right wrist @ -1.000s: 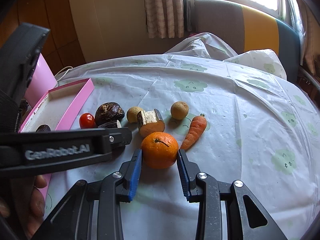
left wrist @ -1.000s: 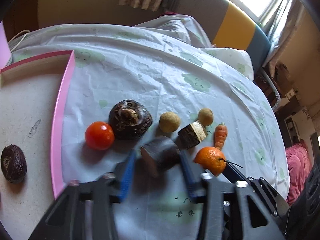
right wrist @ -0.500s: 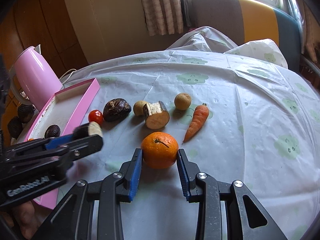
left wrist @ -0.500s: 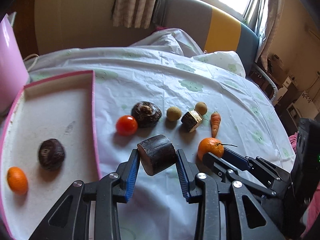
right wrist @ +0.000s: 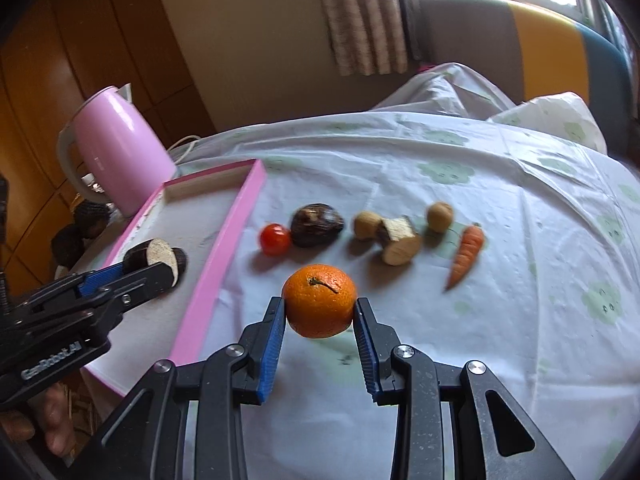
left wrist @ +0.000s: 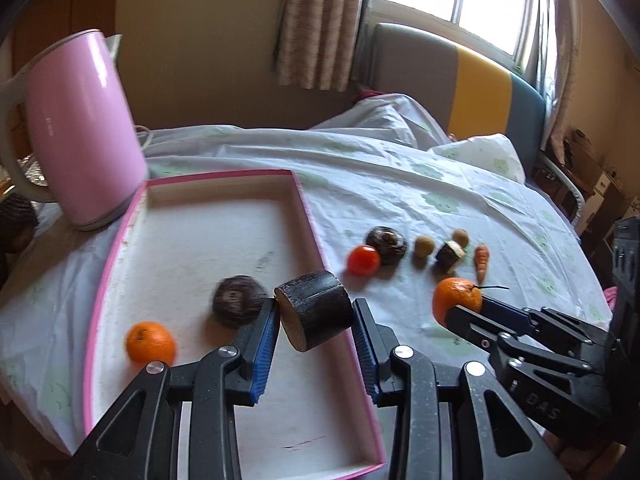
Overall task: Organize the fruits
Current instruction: 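Place the dark slice in the tray with the left tool while the right tool places the orange there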
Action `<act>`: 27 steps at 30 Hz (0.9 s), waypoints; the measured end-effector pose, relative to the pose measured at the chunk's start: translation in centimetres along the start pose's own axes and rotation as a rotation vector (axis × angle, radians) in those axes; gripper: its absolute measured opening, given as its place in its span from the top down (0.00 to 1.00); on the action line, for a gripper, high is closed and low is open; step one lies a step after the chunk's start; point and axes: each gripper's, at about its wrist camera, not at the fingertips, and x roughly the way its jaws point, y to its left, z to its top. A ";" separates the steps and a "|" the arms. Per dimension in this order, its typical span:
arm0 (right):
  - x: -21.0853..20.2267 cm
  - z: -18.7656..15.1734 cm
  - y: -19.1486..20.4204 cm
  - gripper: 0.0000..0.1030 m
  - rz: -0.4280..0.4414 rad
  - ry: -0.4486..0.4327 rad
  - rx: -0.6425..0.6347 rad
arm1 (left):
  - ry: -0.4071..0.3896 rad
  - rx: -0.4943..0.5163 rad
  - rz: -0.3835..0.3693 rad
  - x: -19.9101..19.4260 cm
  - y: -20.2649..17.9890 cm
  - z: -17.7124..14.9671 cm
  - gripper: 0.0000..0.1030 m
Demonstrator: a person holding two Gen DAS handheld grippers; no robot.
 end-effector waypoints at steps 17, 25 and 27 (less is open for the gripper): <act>3.8 1.1 11.3 0.66 0.167 0.075 -0.227 | -0.095 -0.127 0.295 -2.3 9.1 0.2 0.64; 3.9 0.3 12.5 0.63 0.151 0.063 -0.253 | -0.129 -0.112 0.306 -3.3 8.8 0.2 0.63; 3.6 0.2 12.3 0.59 0.130 0.053 -0.259 | -0.136 -0.108 0.304 -3.5 8.6 0.1 0.63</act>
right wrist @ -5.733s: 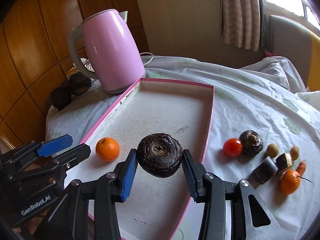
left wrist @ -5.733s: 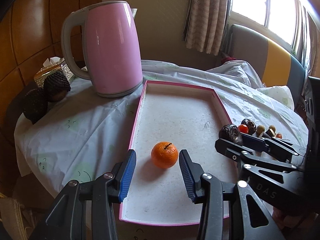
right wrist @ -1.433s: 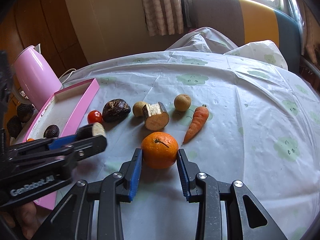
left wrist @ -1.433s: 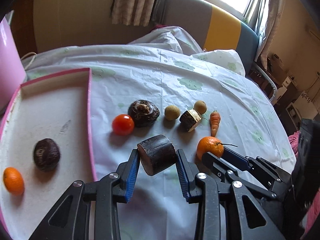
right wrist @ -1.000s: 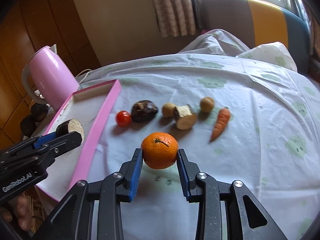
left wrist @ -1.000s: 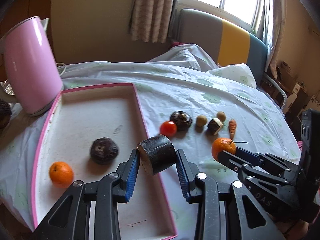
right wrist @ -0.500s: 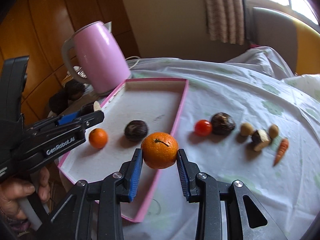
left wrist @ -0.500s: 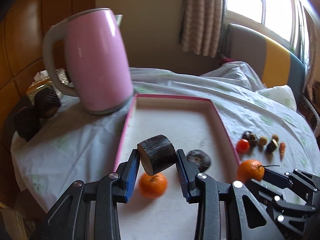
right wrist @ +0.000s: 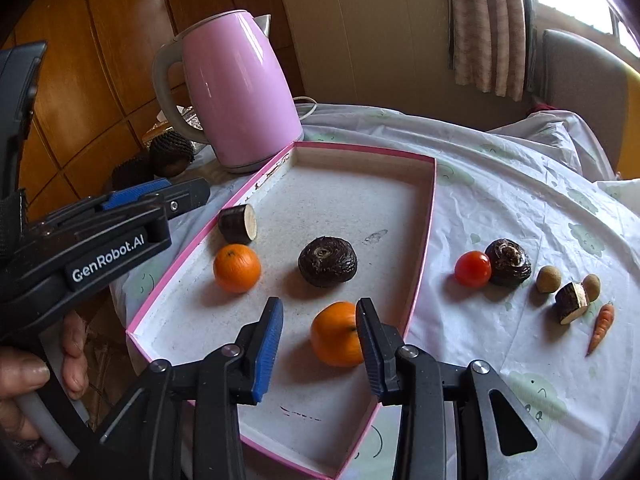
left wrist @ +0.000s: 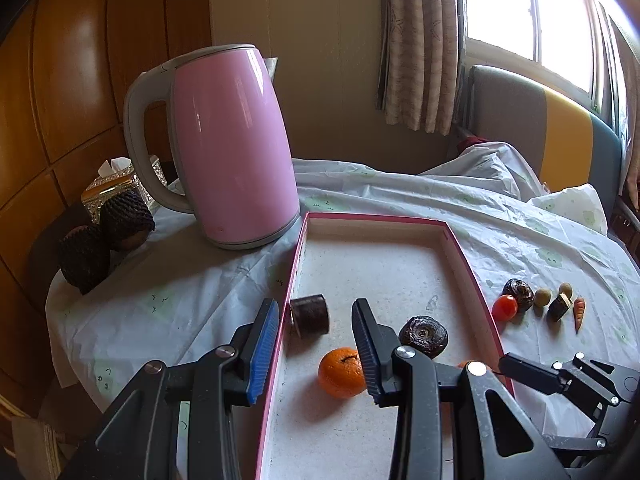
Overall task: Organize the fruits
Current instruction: 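Place the dark slice in the tray with the left tool while the right tool places the orange there, then withdraw both open tools from the tray toward the remaining produce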
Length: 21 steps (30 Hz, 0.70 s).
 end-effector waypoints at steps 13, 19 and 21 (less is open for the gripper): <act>-3.2 -0.9 -2.6 0.09 -0.125 -0.101 0.050 | -0.011 0.039 -0.030 -1.3 -1.6 -0.7 0.62; -4.8 -1.5 -3.8 0.01 -0.183 -0.166 0.086 | -0.001 0.059 -0.050 -1.6 -2.4 -1.2 0.61; -5.2 -1.6 -4.1 0.00 -0.229 -0.180 0.081 | 0.001 0.065 -0.055 -1.7 -2.7 -1.4 0.61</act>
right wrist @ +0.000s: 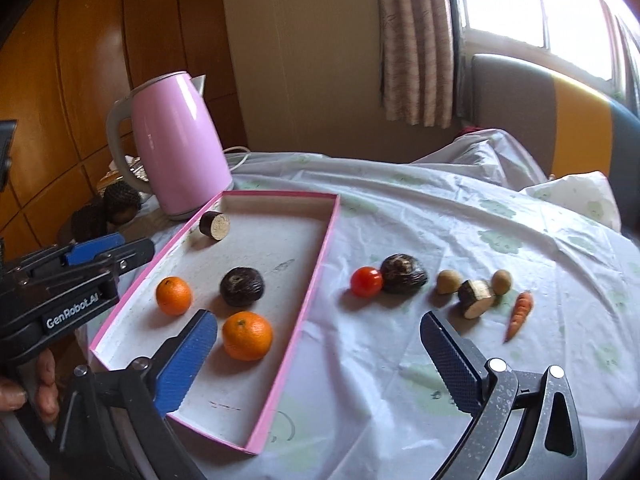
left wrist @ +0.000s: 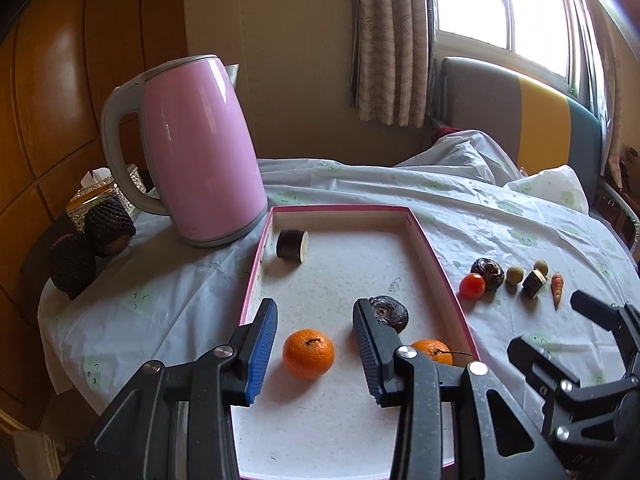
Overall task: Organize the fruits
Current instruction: 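Withdraw both open tools from the tray toward the remaining produce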
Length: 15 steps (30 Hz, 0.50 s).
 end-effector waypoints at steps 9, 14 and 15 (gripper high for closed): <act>-0.7 -0.3 -2.3 0.00 -0.137 0.002 0.022 | 0.032 0.027 -0.050 0.3 -1.5 -0.4 0.61; -0.5 -1.0 -3.5 0.00 -0.097 0.030 0.090 | 0.067 0.020 -0.108 0.9 -1.8 -0.4 0.61; -0.5 -1.2 -3.8 0.00 -0.087 0.033 0.111 | 0.070 0.020 -0.115 1.0 -1.9 -0.3 0.61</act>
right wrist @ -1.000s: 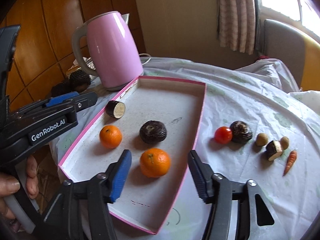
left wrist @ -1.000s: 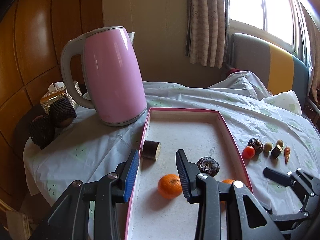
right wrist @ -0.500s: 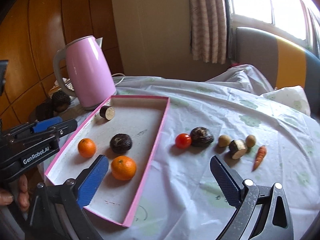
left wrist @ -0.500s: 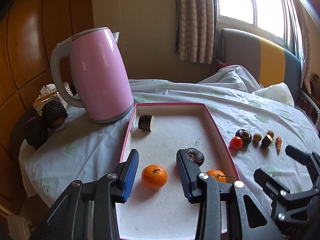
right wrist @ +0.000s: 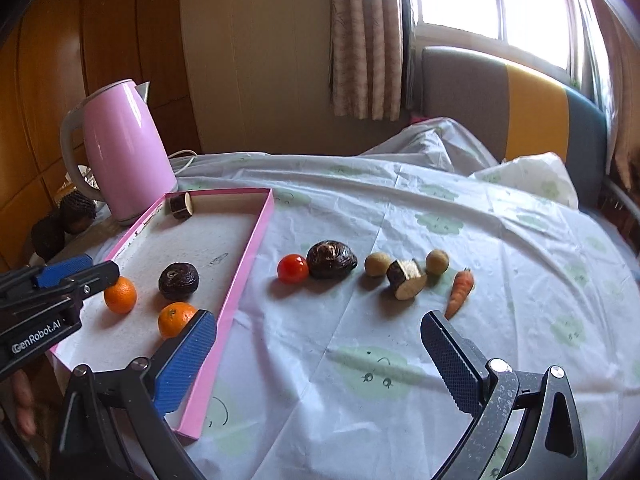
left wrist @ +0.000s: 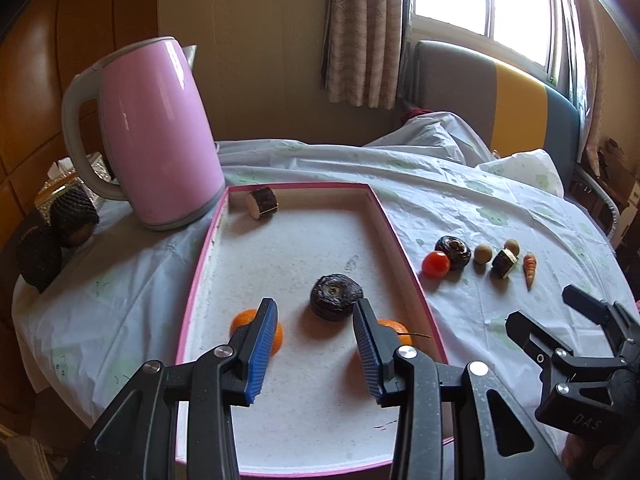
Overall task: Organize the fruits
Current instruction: 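Withdraw both open tools from the tray toward the remaining produce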
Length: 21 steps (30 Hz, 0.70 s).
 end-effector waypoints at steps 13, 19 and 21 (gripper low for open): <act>0.9 -0.6 -2.8 0.01 -0.033 0.043 0.080 | 0.020 0.183 -0.082 1.6 -5.0 1.9 0.62; 1.0 -0.8 -4.1 0.02 -0.041 0.051 0.106 | 0.036 0.235 -0.101 2.5 -6.9 2.3 0.62; 1.1 -0.9 -4.6 0.02 -0.041 0.056 0.119 | 0.043 0.254 -0.107 2.8 -7.4 2.2 0.63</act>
